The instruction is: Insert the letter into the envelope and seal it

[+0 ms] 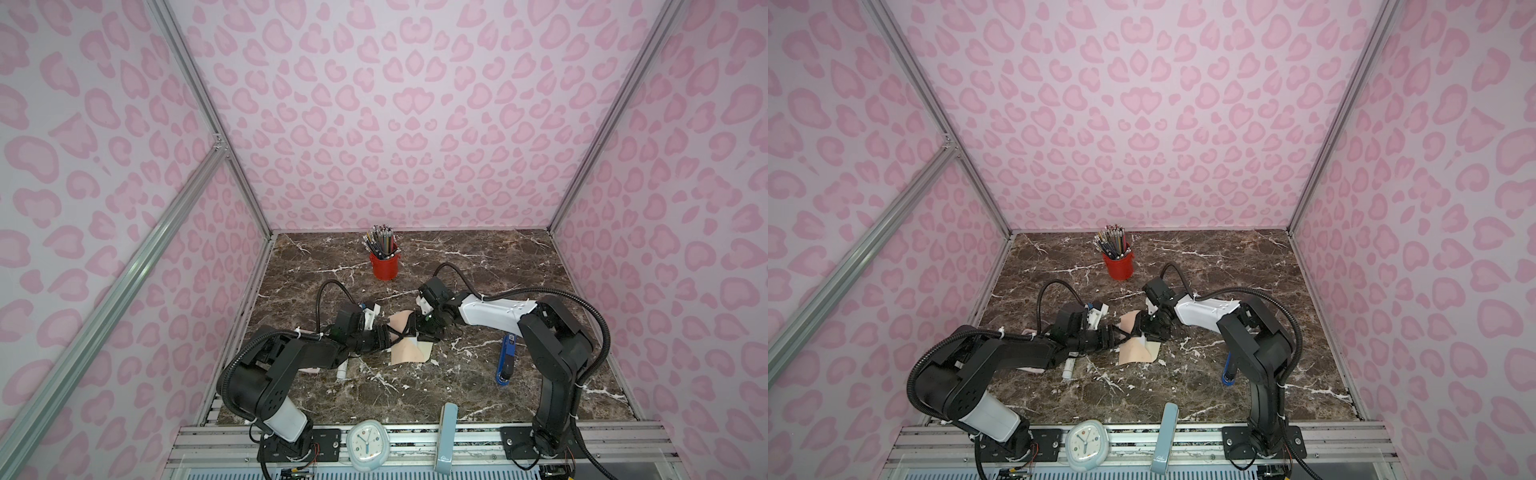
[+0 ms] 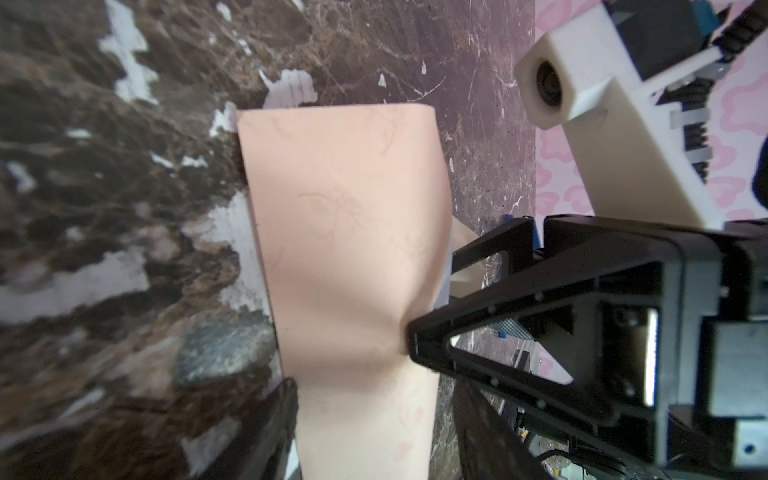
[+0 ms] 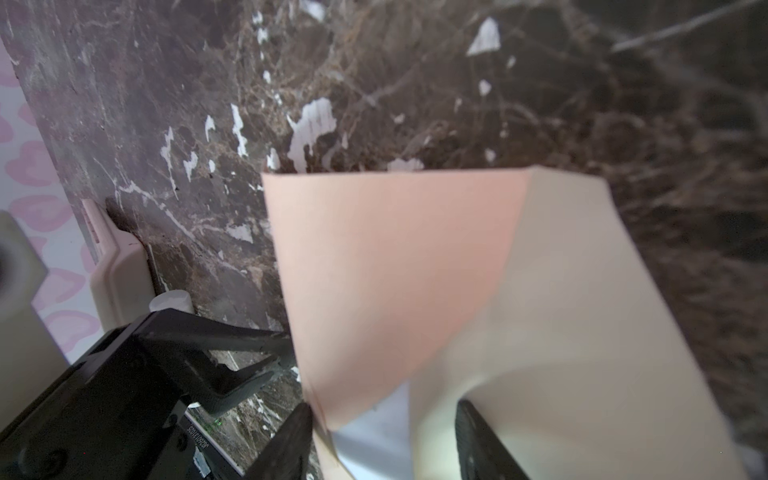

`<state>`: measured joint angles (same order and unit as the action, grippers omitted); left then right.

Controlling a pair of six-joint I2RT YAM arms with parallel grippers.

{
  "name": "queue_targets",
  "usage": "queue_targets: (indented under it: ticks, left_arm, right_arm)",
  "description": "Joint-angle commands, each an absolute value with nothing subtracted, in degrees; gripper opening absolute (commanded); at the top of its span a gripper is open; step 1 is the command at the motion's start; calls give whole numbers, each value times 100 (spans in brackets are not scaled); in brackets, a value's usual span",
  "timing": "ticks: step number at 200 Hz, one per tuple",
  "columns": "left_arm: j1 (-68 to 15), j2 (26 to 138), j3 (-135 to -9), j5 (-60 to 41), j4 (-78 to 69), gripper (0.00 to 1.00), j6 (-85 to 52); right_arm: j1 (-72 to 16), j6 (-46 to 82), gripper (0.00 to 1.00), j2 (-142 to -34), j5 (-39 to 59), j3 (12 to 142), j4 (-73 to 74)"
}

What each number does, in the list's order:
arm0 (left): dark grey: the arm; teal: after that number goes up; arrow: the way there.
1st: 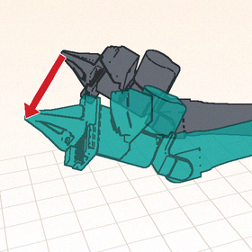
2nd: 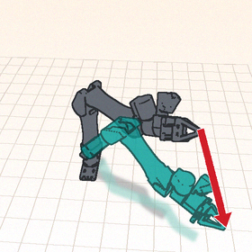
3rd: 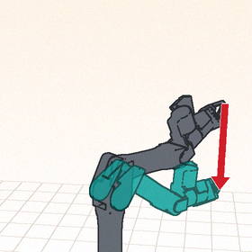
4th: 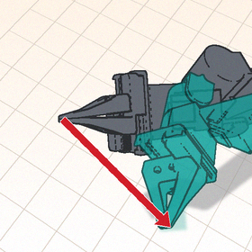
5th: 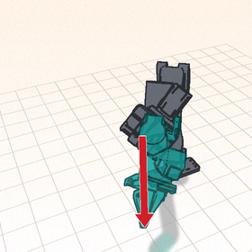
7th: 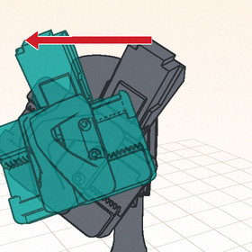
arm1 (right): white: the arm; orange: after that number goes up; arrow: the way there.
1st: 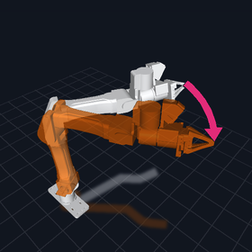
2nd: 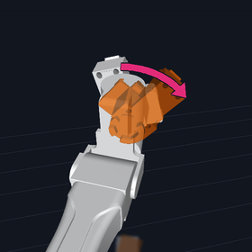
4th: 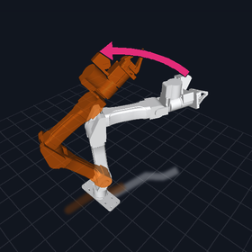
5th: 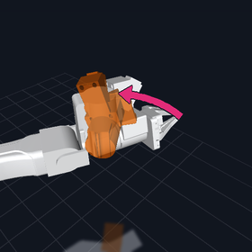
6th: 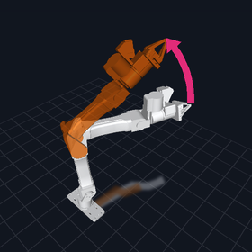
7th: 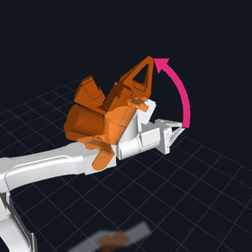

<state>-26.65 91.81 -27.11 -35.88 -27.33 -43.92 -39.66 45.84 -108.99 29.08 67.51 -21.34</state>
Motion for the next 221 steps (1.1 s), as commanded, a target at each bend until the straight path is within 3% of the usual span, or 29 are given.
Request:
queue_targets:
  ticks: [1,105,203,221]
  left_arm:
    - [-2664,9031,-2768,-3415,-2233,66,-4284]
    - [-2663,7563,-3216,-2792,-341,70,-3793]
    - [-2676,5175,-3514,-442,3269,69,-3308]
    - [-2752,5032,-3473,-310,3353,69,-3532]
  right_arm:
    - [-3948,4359,58,-10849,2589,6851,-2524]
    - [-3832,4024,59,-10184,2113,7003,-3301]
    - [-4174,4009,58,-9239,1699,6557,-3002]
    - [-4385,3978,58,-9079,1615,6421,-2826]
